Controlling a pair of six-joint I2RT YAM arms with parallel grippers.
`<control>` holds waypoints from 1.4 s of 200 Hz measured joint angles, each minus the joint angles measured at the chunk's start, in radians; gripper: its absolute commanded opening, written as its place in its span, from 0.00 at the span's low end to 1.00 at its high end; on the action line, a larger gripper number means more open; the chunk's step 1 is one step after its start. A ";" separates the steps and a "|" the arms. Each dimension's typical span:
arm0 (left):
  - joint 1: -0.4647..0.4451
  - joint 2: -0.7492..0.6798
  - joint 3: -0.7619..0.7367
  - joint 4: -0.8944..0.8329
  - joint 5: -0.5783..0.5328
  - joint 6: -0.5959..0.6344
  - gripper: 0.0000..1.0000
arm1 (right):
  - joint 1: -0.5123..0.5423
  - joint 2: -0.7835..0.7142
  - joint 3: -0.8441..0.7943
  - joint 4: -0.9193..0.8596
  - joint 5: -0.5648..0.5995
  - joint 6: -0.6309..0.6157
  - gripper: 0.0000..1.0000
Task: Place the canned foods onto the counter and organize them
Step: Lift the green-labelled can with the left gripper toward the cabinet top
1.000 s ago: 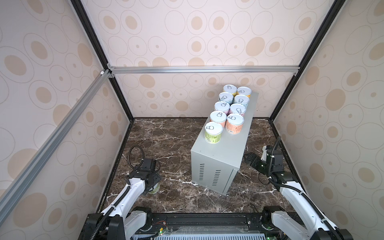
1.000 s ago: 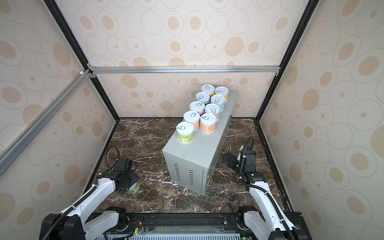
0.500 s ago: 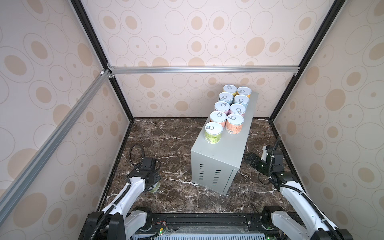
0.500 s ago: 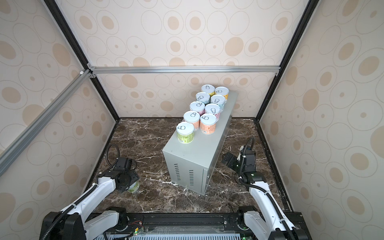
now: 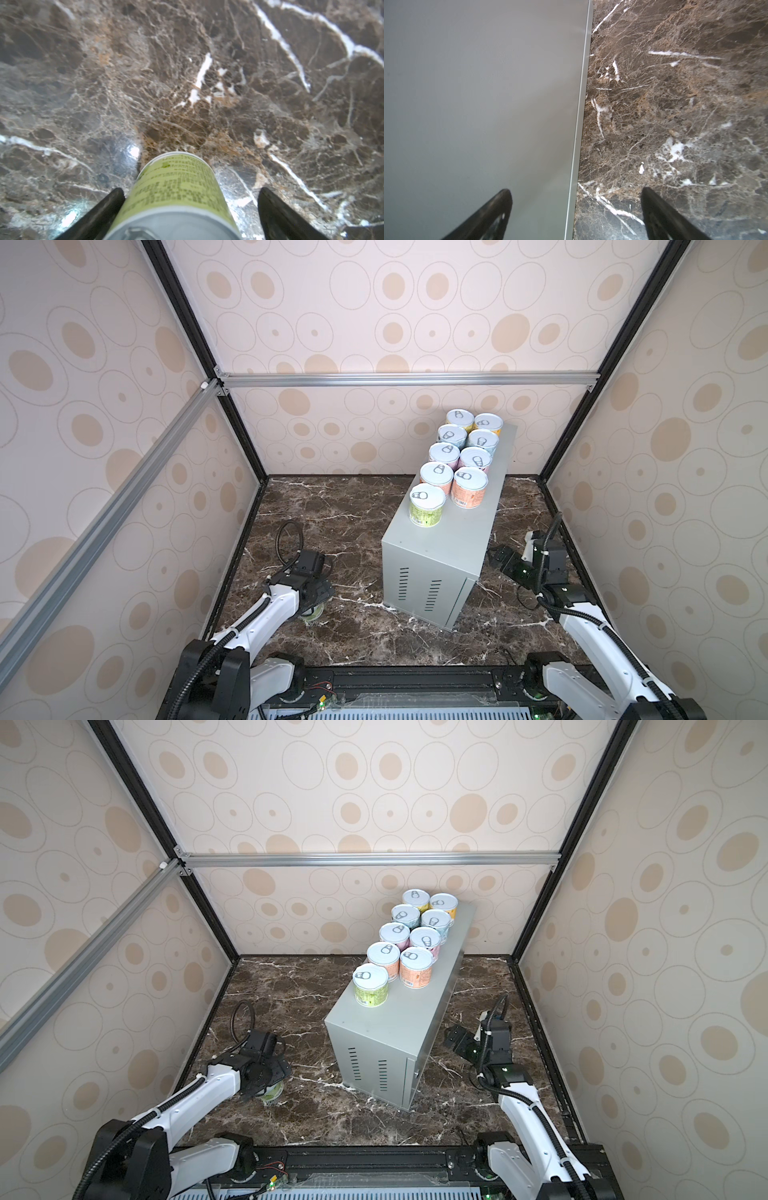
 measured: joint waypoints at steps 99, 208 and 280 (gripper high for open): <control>-0.082 0.004 -0.008 -0.012 -0.038 -0.044 0.86 | 0.000 0.000 0.000 0.000 -0.001 0.000 0.99; -0.105 -0.071 -0.006 -0.011 0.031 0.035 0.65 | 0.002 -0.010 -0.002 0.000 -0.008 0.000 0.99; -0.108 -0.130 0.166 -0.060 0.084 0.205 0.65 | 0.005 -0.010 -0.002 -0.002 -0.048 -0.033 0.99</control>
